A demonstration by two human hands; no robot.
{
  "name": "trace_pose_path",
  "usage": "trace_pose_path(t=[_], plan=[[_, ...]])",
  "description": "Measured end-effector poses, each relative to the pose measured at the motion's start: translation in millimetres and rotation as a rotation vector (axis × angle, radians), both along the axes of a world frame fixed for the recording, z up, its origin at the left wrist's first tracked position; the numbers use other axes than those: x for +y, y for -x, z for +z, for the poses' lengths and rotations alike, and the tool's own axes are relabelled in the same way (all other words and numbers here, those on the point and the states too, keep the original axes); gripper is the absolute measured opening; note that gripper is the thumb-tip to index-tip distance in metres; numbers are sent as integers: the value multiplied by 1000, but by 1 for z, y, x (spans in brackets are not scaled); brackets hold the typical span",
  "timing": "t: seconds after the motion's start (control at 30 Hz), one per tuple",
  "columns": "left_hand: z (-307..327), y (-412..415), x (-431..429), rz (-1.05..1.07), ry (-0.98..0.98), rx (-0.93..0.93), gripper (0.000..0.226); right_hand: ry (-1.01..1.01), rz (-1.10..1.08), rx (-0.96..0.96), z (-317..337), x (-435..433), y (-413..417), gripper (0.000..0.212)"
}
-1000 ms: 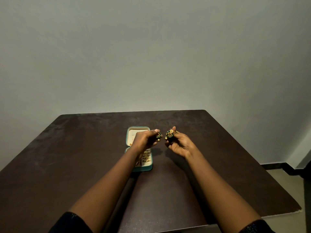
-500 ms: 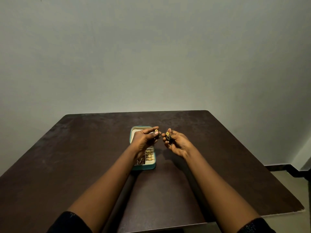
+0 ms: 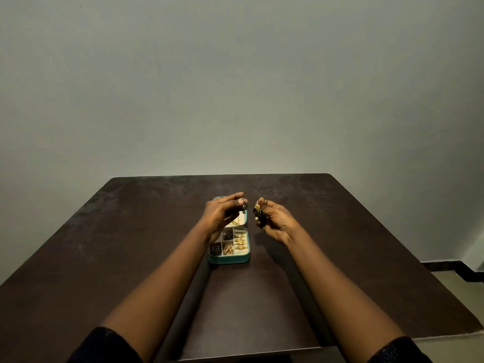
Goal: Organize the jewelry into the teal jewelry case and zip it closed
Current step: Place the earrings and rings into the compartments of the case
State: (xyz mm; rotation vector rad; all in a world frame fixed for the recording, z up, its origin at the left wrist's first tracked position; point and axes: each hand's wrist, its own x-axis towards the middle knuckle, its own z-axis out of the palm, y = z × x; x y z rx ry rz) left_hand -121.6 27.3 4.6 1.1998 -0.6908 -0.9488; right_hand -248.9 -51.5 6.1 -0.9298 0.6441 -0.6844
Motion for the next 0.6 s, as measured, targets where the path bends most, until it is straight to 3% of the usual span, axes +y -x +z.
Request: trace_pose_path(t=[0.1, 0.3, 0.6], plan=[[-1, -7, 5, 18, 8, 82, 26, -98, 24, -66, 1, 8, -6, 30], [-4, -22, 19, 2, -26, 251, 17, -95, 86, -83, -2, 18, -22, 29], [-4, -44, 36, 16, -40, 182, 19, 16, 87, 22, 0, 31, -47, 27]])
